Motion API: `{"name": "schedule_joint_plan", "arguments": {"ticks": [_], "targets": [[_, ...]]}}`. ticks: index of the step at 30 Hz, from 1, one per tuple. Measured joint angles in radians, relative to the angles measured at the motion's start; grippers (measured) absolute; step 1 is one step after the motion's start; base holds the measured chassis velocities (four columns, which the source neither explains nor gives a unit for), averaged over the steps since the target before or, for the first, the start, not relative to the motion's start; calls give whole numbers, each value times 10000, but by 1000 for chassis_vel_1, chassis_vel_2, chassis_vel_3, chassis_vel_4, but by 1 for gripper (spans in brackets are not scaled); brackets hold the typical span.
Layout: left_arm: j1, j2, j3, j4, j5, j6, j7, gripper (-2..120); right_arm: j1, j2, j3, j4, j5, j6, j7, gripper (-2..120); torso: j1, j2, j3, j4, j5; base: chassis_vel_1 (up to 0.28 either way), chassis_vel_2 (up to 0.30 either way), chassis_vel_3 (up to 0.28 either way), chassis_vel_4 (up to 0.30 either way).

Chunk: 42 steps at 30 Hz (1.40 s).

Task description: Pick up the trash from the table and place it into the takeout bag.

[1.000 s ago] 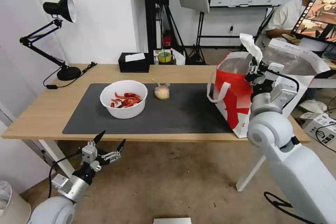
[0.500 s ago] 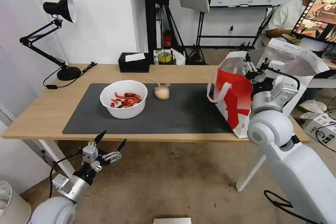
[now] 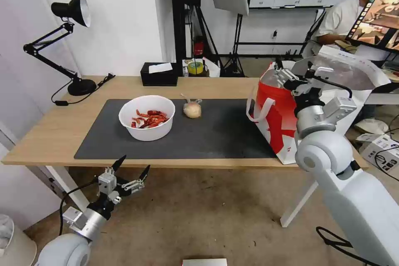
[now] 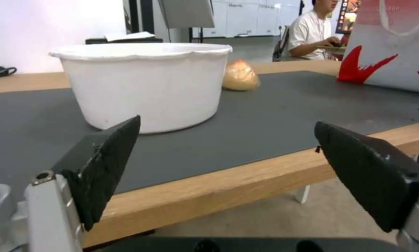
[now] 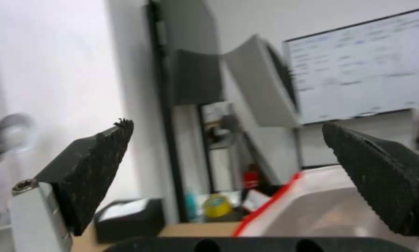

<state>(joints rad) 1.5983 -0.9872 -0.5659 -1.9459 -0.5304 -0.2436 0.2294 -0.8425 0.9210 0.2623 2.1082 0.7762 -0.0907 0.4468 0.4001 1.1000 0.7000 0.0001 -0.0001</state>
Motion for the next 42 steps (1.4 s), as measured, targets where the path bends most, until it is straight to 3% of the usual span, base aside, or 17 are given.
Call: {"name": "schedule_joint_plan", "arguments": {"ticks": [5, 15, 26, 34, 42], "targets": [[7, -91, -24, 12, 0, -52, 5, 100, -1328, -354, 168, 935, -6, 118, -1737, 100, 0, 0, -1, 0, 0, 0, 0, 0, 0], [-85, -311, 59, 123, 26, -215, 69, 100, -4136, -456, 866, 1601, -1407, 616, -2522, 100, -2, 0, -1, -1, 1, 0, 0, 0, 0], [11, -454, -29, 235, 43, -333, 163, 100, -7707, 897, 1702, 933, -3874, 2579, -3020, 100, -3, 1, -2, -2, 0, 0, 0, 0, 0], [161, -530, -96, 289, 132, -368, 258, 100, -8190, 1518, 1415, -148, -4632, 3498, -2986, 100, -2, 0, -1, -1, 0, 0, 0, 0, 0], [307, -627, -185, 414, 176, -483, 246, 100, -8204, 1788, 1135, -723, -4684, 3657, -2890, 100, -2, 0, 0, -1, 0, 0, 0, 0, 0]]}}
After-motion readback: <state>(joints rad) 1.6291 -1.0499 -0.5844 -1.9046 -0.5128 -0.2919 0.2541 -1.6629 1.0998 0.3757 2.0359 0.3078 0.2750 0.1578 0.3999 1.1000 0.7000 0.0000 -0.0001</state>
